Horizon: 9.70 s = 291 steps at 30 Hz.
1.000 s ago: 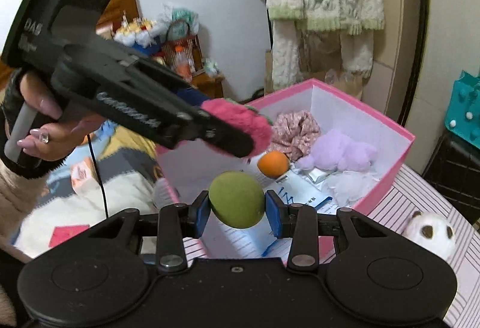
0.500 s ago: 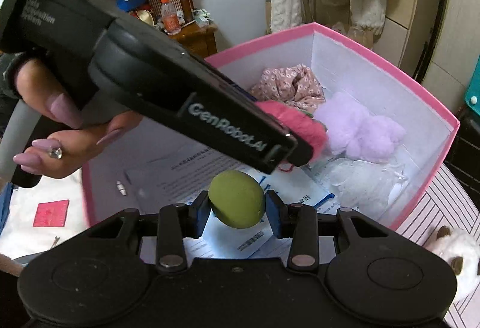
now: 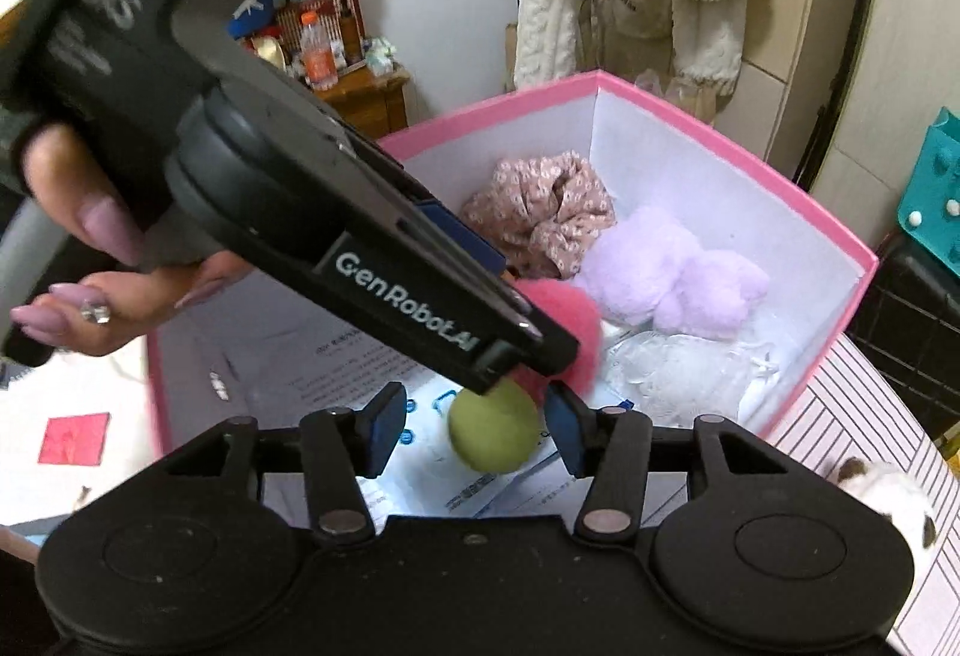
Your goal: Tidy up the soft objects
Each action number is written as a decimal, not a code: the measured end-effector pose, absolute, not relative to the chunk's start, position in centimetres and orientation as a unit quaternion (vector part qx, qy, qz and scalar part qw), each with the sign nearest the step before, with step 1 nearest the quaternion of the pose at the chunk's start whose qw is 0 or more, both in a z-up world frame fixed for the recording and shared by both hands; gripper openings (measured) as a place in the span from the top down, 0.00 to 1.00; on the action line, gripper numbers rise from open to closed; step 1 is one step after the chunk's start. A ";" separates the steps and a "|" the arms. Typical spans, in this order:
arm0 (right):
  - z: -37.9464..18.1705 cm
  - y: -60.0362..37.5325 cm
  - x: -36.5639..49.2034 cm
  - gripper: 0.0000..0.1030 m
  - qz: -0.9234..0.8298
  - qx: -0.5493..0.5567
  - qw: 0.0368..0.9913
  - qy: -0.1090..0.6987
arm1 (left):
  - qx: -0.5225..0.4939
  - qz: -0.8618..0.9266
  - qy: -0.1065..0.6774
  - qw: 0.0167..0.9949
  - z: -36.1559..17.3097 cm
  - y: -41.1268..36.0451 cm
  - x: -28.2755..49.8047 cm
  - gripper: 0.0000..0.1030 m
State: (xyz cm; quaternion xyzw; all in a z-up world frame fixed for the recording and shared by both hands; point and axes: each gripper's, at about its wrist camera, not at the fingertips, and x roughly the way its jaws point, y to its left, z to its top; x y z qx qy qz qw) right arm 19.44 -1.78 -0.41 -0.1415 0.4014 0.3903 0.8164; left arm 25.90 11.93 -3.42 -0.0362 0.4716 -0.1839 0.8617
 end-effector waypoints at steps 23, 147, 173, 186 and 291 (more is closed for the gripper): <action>5.1 -6.5 10.8 0.42 0.404 -0.106 0.842 0.343 | 0.030 -0.188 0.421 0.887 2.8 13.2 14.2 0.46; -7.2 -22.9 19.9 0.26 0.323 -0.043 0.897 0.299 | -0.074 -0.164 0.375 0.909 -7.1 -9.3 21.4 0.32; -1.4 -18.3 6.3 0.27 0.256 -0.111 0.916 0.286 | 0.007 -0.273 0.317 0.908 -0.8 -5.1 7.8 0.34; 4.3 -13.0 6.0 0.27 0.291 -0.134 0.915 0.244 | 0.024 -0.271 0.289 0.918 5.1 0.7 6.1 0.34; 5.0 -13.9 0.7 0.02 0.071 -0.028 0.944 0.321 | 0.001 -0.126 0.333 0.934 4.6 9.2 3.7 0.00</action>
